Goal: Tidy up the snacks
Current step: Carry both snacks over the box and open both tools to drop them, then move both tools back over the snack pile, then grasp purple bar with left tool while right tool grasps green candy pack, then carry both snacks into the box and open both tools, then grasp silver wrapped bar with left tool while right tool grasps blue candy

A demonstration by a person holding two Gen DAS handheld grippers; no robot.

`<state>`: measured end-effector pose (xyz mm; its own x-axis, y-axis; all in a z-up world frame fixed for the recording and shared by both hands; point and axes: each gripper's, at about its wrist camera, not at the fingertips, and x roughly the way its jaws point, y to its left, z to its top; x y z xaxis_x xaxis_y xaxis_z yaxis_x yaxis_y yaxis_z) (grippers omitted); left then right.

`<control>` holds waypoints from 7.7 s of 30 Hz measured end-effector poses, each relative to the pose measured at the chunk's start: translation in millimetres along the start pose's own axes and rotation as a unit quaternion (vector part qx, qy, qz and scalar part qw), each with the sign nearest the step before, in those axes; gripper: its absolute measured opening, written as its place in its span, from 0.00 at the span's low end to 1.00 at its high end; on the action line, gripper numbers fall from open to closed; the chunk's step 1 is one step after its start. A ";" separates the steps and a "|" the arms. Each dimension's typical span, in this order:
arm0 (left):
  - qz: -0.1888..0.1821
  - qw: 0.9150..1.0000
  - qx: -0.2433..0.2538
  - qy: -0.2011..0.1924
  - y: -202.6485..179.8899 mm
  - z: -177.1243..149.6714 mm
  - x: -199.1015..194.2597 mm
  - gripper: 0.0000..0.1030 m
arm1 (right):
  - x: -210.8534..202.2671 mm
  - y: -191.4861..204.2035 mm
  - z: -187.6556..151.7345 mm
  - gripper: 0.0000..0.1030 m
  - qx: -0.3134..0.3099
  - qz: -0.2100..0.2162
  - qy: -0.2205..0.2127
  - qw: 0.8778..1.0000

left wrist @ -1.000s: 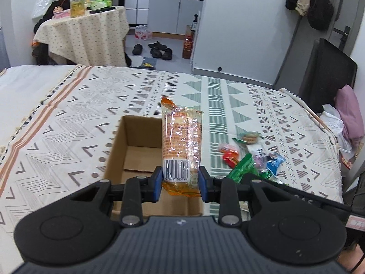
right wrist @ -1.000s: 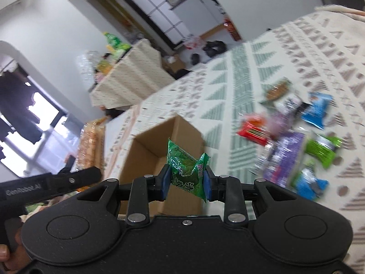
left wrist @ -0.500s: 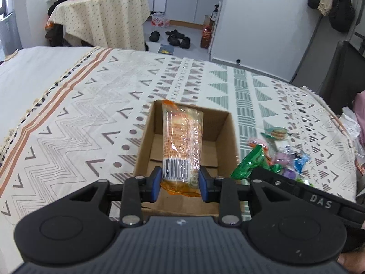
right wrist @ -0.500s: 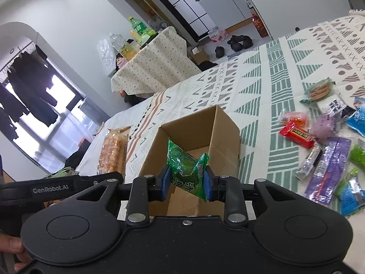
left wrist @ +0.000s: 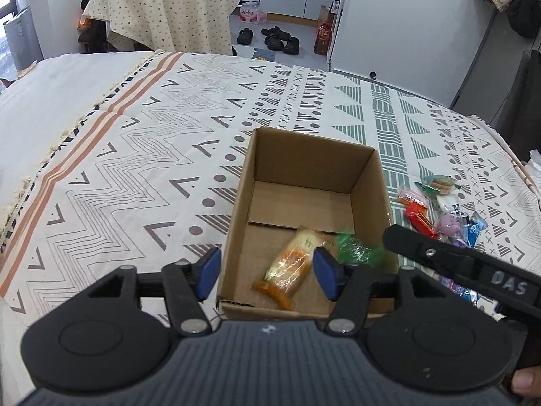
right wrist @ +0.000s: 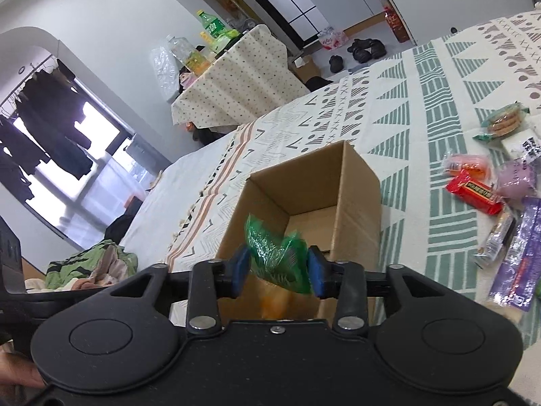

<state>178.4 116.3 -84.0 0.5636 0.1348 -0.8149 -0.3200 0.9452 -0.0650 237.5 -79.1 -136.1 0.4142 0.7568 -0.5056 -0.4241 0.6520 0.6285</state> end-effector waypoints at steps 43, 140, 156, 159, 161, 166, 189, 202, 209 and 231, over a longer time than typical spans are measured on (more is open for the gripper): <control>-0.065 0.998 0.026 -0.003 -139.6 -26.9 -21.2 1.00 | -147.1 -110.3 10.6 0.74 0.202 -0.169 -0.082 0.961; -0.107 0.994 -0.006 -0.028 -161.5 -2.1 4.1 0.28 | -90.3 -123.7 25.6 0.32 0.204 -0.088 -0.102 0.970; -0.092 0.992 -0.067 -0.058 -81.2 17.9 -18.1 0.28 | -61.6 -62.4 26.6 0.32 0.148 -0.017 -0.086 0.985; -0.089 0.991 -0.080 -0.056 -65.1 20.2 -15.4 0.28 | -55.1 -50.8 26.6 0.32 0.135 -0.011 -0.080 0.988; -0.087 0.991 -0.088 -0.055 -53.7 21.0 -13.4 0.28 | -49.5 -44.8 25.8 0.32 0.127 -0.011 -0.076 0.989; -0.083 0.990 -0.109 -0.046 -28.3 21.3 -5.6 0.28 | -33.5 -36.0 22.3 0.32 0.118 -0.011 -0.060 0.991; -0.046 0.995 -0.087 -0.018 -15.2 16.7 1.5 0.80 | -23.6 -18.5 8.8 0.52 0.100 -0.059 -0.014 0.993; -0.054 0.995 -0.080 -0.020 -56.9 8.8 -7.6 0.88 | -67.3 -53.9 5.5 0.70 0.154 -0.110 -0.035 0.981; -0.069 0.996 -0.060 -0.016 -90.2 2.0 -8.4 0.89 | -87.5 -80.1 3.3 0.73 0.202 -0.125 -0.047 0.970; -0.111 0.994 -0.015 0.009 -165.9 -13.9 24.3 0.87 | -106.1 -153.0 -15.1 0.77 0.348 -0.147 -0.050 0.925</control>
<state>234.6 -41.4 -101.0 0.6097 -0.0816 -0.7884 -0.2121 0.9416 -0.2615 246.2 -258.5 -187.5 0.5163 0.5207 -0.6799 0.3251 0.6153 0.7181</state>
